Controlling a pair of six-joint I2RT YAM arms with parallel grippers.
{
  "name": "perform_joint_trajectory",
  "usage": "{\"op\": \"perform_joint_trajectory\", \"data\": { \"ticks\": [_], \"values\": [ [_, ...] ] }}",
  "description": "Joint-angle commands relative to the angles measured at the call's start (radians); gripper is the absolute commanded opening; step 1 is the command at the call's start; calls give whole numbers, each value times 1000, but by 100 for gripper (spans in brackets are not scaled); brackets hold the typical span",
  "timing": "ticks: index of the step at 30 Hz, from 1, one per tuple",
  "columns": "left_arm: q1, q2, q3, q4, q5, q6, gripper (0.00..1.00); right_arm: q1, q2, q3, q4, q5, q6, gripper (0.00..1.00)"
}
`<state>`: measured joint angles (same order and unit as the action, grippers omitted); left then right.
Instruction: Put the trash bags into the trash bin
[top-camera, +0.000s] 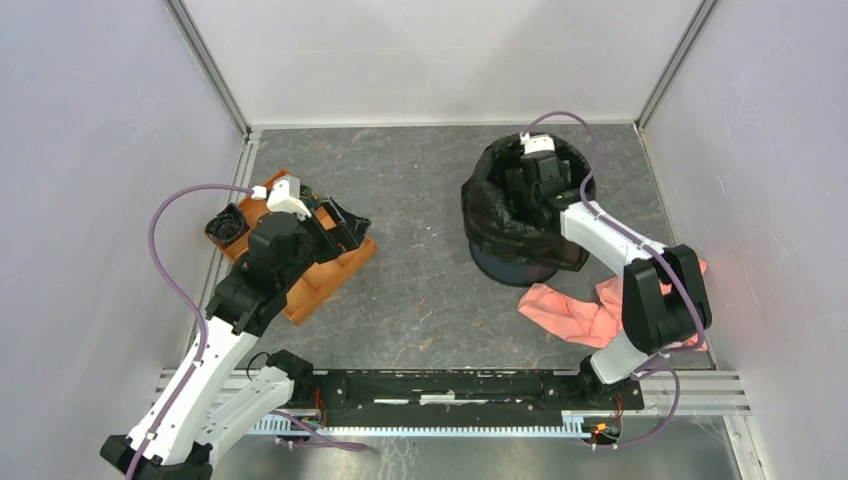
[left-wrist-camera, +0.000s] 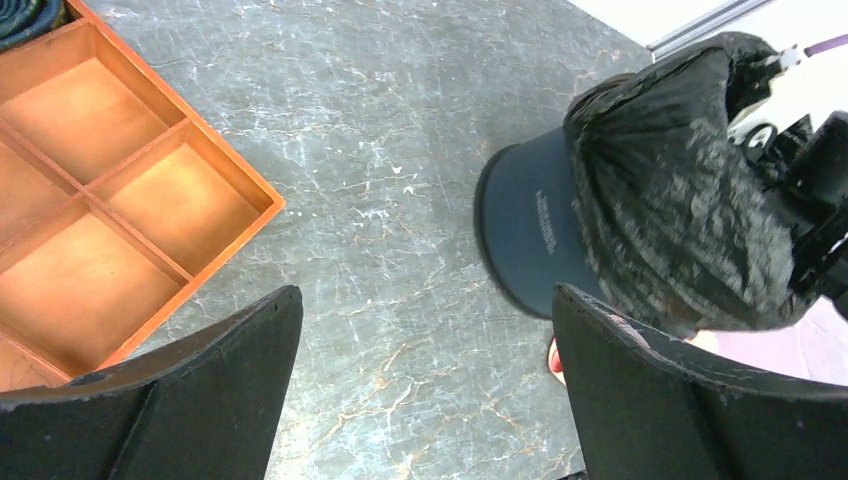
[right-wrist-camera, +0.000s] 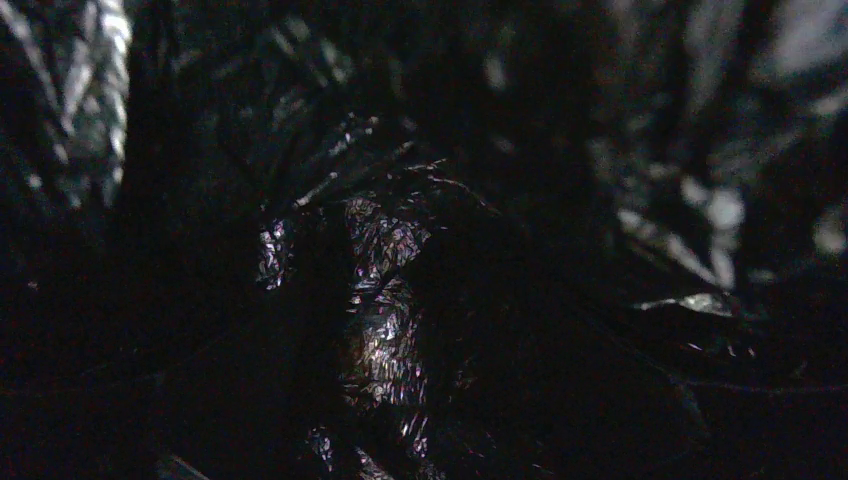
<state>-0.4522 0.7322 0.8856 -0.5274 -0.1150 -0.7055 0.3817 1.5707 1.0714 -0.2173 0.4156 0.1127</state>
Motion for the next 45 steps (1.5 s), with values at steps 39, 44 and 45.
{"op": "perform_joint_trajectory", "data": {
  "ticks": [39,44,45],
  "values": [
    [-5,157,251,-33,303,158,100,-491,242,875,-188,-265,-45,98],
    [-5,109,297,-62,299,168,100,-477,135,916,-305,-297,-50,98],
    [-4,95,298,-61,296,167,100,-461,89,896,-326,-322,-34,98]
  ]
}}
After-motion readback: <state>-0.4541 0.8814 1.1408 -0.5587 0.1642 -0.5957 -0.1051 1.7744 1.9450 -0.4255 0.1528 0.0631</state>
